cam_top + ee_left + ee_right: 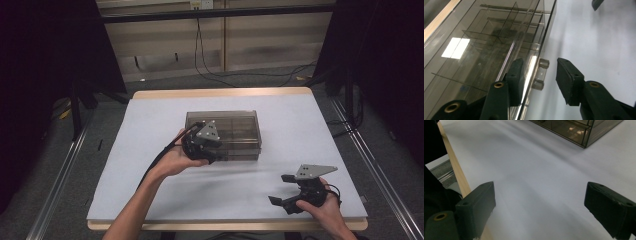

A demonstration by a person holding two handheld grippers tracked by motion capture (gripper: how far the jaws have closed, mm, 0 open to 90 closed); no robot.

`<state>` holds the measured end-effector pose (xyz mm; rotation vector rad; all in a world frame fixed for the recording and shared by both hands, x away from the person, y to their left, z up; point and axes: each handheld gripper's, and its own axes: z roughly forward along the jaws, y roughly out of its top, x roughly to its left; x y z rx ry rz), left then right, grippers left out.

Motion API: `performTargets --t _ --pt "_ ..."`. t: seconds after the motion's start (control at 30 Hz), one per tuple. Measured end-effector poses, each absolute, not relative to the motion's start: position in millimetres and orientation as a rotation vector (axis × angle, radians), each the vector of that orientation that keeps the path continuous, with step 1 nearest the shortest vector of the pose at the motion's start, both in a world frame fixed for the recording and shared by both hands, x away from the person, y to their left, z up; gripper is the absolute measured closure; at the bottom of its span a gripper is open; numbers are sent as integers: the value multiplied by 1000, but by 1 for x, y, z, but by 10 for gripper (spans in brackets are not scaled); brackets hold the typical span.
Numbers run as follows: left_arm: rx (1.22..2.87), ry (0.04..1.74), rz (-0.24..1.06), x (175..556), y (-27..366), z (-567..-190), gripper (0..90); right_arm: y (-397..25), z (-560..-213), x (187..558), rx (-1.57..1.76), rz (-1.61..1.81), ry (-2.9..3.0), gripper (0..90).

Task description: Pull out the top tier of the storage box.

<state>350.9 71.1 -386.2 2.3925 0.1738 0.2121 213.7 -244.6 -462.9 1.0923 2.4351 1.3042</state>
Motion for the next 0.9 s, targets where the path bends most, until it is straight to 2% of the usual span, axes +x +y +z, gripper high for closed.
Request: performTargets --t 0.6,0.7,0.9 --pt "2532 102 240 353 57 -398 618 -245 -463 214 1091 1301 2437 101" --pt "2530 87 259 354 58 -398 679 -245 -463 214 1092 1302 2436 100" --pt "2529 73 253 354 58 -398 694 -245 -463 213 1093 1301 2437 101"
